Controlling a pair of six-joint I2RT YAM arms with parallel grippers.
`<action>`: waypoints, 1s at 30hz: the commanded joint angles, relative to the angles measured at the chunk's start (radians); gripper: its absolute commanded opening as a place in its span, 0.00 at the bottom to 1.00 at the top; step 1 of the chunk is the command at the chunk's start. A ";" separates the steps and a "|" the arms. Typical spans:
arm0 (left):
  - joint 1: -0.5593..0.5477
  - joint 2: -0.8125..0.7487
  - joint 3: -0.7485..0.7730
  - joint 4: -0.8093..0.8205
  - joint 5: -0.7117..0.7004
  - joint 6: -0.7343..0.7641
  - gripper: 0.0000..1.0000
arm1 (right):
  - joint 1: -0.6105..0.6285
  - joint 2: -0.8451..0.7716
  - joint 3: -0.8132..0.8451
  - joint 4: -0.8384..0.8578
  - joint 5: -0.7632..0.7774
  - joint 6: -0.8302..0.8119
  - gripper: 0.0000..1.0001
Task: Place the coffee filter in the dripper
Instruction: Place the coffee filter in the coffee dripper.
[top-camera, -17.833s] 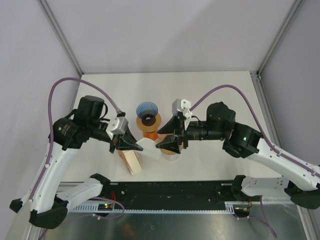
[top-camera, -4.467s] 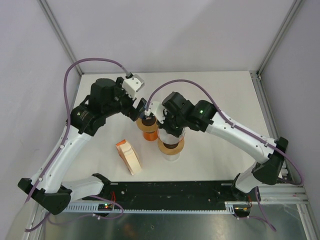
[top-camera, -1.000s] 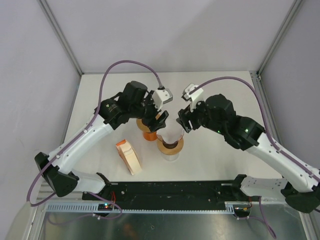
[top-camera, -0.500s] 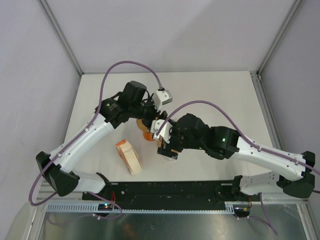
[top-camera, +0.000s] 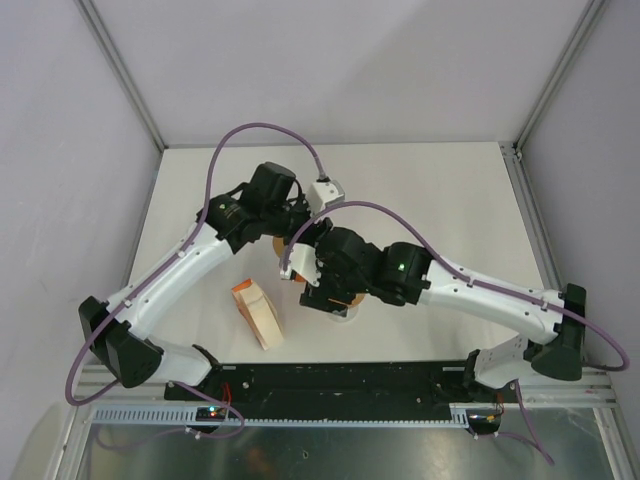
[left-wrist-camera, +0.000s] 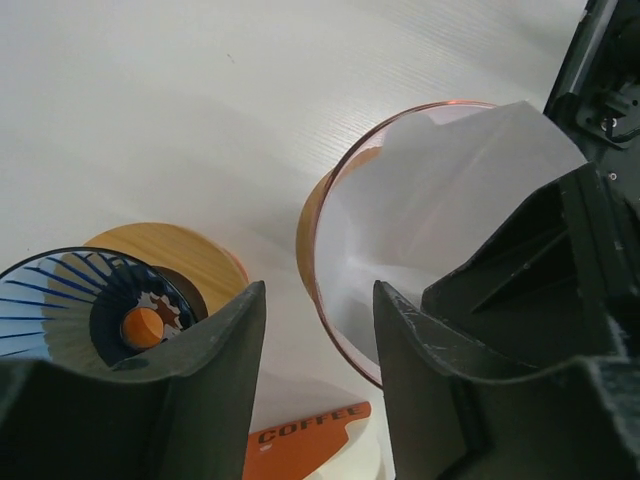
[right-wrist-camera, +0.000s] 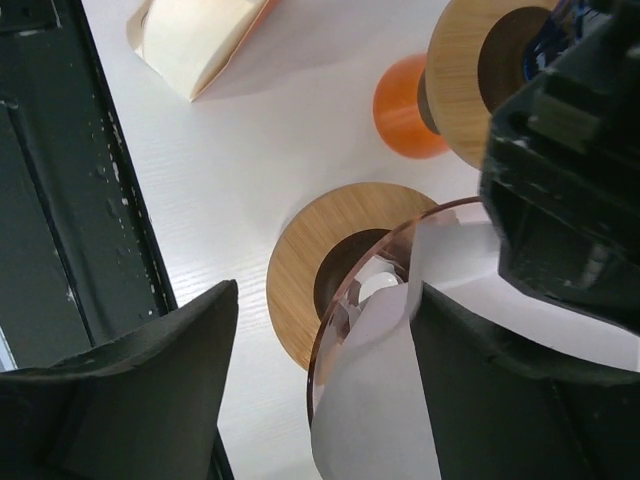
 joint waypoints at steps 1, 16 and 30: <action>-0.011 -0.015 0.002 0.010 0.055 -0.002 0.49 | -0.020 0.047 0.063 -0.054 0.004 0.019 0.70; -0.013 0.011 0.023 0.010 0.065 -0.013 0.19 | -0.067 0.005 0.030 0.005 -0.102 -0.010 0.12; -0.013 -0.035 0.007 0.012 0.082 0.010 0.22 | 0.040 0.029 -0.021 0.000 0.069 -0.029 0.18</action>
